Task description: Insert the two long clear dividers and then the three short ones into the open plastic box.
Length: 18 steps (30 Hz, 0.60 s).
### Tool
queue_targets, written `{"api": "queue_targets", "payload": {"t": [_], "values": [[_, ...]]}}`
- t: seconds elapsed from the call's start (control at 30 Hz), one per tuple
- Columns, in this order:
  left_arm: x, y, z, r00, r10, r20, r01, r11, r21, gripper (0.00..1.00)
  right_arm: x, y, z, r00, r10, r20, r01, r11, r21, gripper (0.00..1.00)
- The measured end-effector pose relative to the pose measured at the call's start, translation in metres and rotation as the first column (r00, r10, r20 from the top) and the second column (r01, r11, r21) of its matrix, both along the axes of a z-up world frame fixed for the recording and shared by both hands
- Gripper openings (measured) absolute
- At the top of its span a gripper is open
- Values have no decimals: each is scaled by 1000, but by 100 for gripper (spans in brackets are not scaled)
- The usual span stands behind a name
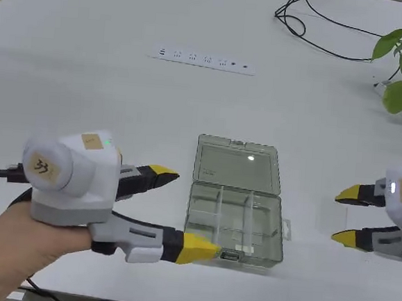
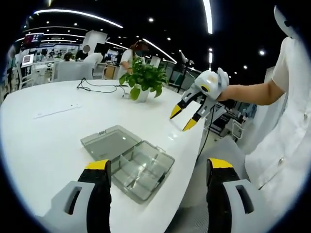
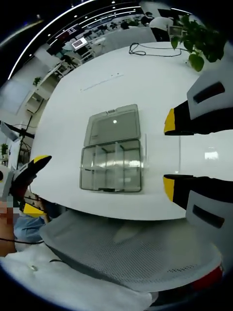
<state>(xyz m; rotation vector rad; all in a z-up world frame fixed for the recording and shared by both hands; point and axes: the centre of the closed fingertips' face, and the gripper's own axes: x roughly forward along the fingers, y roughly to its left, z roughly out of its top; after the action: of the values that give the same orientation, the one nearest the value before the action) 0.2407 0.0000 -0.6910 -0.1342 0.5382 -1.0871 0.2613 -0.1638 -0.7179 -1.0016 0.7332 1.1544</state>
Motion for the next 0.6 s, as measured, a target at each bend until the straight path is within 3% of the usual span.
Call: {"api": "queue_targets", "payload": {"t": [0.17, 0.33, 0.4, 0.47, 0.6], "values": [[1, -17, 19, 996, 24, -87, -35, 991, -127, 76, -9, 16, 16, 999, 23, 37, -23, 1000, 12, 32], [0, -32, 32, 984, 28, -176, -64, 976, -206, 68, -19, 32, 29, 997, 38, 66, -39, 999, 17, 32], [-1, -39, 35, 978, 20, -207, -68, 972, -227, 66, -23, 38, 34, 996, 44, 77, -46, 999, 22, 32], [-2, -43, 36, 978, 14, -207, -62, 971, -230, 63, -26, 44, 38, 995, 49, 81, -51, 998, 27, 32], [-7, -55, 35, 964, -12, -266, -58, 966, -253, 56, -31, 55, 48, 993, 56, 101, -60, 998, 36, 32]]}}
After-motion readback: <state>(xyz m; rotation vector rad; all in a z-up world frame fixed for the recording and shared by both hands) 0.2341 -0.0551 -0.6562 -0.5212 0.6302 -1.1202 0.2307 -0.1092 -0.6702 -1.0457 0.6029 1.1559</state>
